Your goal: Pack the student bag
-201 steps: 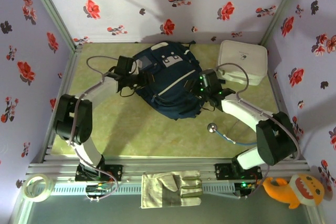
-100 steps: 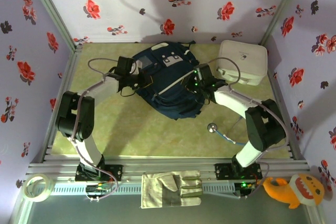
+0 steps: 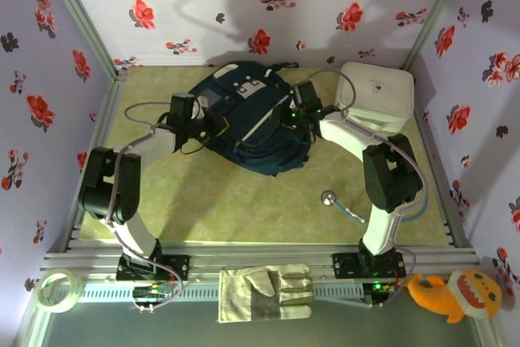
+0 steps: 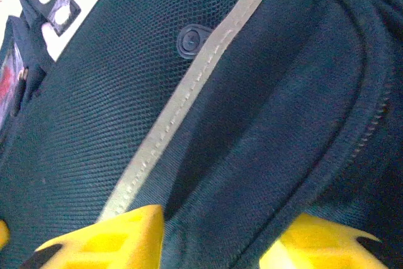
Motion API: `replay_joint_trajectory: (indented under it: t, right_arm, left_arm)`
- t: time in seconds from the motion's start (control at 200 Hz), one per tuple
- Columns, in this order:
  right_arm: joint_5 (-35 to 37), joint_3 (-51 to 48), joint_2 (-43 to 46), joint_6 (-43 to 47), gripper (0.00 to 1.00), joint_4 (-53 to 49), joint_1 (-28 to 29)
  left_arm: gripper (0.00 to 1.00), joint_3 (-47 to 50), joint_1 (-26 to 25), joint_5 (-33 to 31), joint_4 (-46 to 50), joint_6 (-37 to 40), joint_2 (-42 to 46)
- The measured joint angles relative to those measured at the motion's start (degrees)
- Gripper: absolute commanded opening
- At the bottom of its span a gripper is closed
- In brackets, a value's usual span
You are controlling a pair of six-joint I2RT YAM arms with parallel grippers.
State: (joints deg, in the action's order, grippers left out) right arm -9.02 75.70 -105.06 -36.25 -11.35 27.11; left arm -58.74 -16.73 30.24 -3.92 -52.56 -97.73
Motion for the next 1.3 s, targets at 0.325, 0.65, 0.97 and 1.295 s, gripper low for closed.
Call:
replay_joint_trajectory:
  t: [0.325, 0.65, 0.97, 1.295]
  right_arm:
    - [8.7, -7.8, 14.8, -1.5, 0.54, -5.7, 1.6]
    - [16.9, -7.9, 15.3, -8.9, 0.40, -6.9, 20.8]
    - [21.2, -2.5, 4.8, -11.8, 0.33, -7.1, 25.1]
    - [28.8, 4.1, 0.1, -11.9, 0.29, -10.3, 25.1]
  left_arm:
    - [0.00, 0.7, -0.4, 0.0, -3.1, -7.1, 0.1]
    - [0.00, 0.7, -4.1, -1.3, -7.7, -13.7, -0.2]
    - [0.00, 0.7, -5.7, -1.3, -10.7, -16.4, -1.6]
    - [0.00, 0.7, -5.7, -1.3, -11.1, -16.5, -1.6]
